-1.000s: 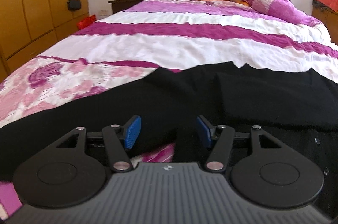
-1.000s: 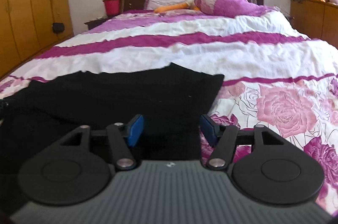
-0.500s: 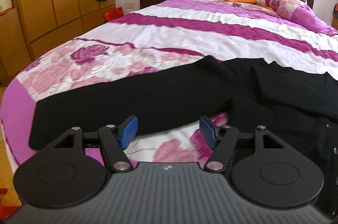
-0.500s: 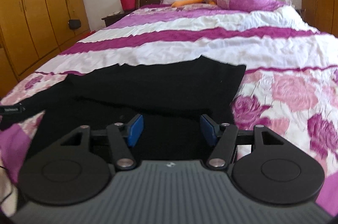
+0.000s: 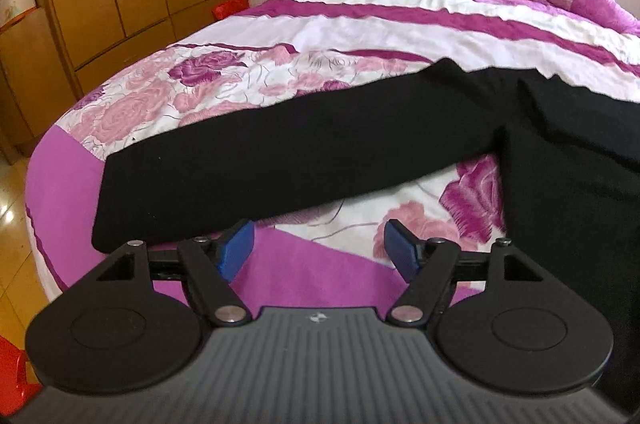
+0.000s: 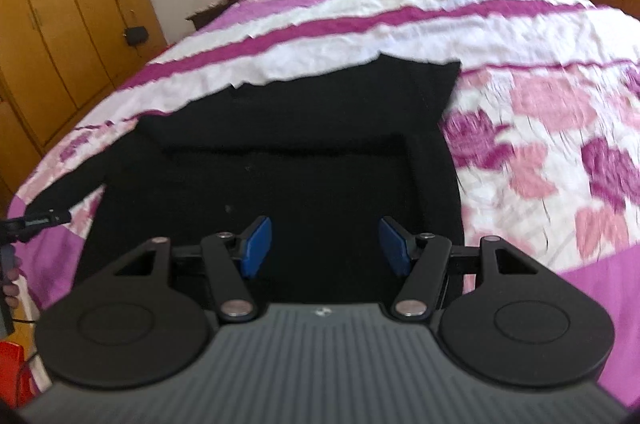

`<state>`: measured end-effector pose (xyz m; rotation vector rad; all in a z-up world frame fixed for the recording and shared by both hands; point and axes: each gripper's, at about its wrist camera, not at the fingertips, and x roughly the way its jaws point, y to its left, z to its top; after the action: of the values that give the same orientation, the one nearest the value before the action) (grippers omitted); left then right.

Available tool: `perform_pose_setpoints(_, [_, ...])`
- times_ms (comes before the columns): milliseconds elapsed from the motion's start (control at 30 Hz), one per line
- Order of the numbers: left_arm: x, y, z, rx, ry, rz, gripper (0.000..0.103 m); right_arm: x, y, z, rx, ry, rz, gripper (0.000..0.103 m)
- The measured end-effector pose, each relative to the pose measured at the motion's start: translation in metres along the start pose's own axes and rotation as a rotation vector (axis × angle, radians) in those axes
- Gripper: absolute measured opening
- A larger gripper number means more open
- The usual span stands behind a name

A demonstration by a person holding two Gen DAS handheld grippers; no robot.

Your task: Fold small clothes

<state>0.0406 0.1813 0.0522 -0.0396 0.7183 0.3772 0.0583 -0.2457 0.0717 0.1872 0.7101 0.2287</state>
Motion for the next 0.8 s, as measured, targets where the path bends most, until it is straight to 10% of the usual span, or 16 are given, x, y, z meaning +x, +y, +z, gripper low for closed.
perform_pose_setpoints(800, [0.051,0.019,0.006,0.064,-0.058,0.189,0.081,0.012,0.001,-0.021,0.072,0.025,0.004,0.062])
